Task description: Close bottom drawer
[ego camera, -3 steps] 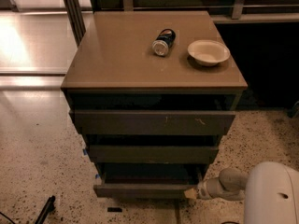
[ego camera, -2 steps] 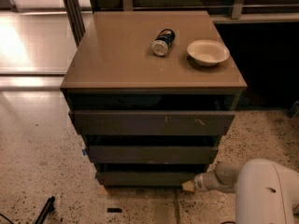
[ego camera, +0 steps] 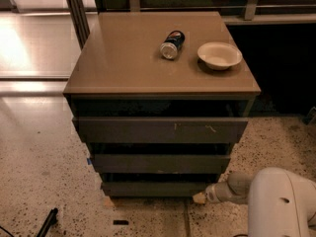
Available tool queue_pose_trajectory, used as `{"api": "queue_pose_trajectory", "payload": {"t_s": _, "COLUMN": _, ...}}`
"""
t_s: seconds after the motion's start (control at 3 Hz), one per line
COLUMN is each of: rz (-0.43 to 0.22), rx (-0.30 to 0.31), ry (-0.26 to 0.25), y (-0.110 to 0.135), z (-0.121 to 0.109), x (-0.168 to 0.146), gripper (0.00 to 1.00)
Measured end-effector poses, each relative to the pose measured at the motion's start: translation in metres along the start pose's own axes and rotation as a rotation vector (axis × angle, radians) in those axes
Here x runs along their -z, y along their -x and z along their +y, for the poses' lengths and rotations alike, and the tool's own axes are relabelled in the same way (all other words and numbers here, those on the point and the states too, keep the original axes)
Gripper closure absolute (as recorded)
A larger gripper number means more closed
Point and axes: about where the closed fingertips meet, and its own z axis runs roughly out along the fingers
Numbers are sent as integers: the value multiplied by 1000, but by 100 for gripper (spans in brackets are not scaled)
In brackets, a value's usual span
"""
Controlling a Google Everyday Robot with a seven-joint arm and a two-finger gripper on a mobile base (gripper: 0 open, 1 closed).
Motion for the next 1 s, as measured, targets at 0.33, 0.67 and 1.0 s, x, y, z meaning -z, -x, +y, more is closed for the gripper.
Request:
{"api": "queue_pose_trajectory", "payload": {"t_s": 0.33, "rz": 57, "rx": -11, "ry": 40, "y": -14, "z": -1, "x": 11, "gripper": 100}}
{"api": "queue_pose_trajectory", "payload": {"t_s": 0.67, "rz": 72, "rx": -13, "ry": 67, "y": -19, "z": 5, "x": 12, "gripper": 84}}
{"api": "queue_pose_trajectory", "payload": {"t_s": 1.0, "rz": 72, "rx": -13, "ry": 68, "y": -19, "z": 5, "x": 12, "gripper": 60}}
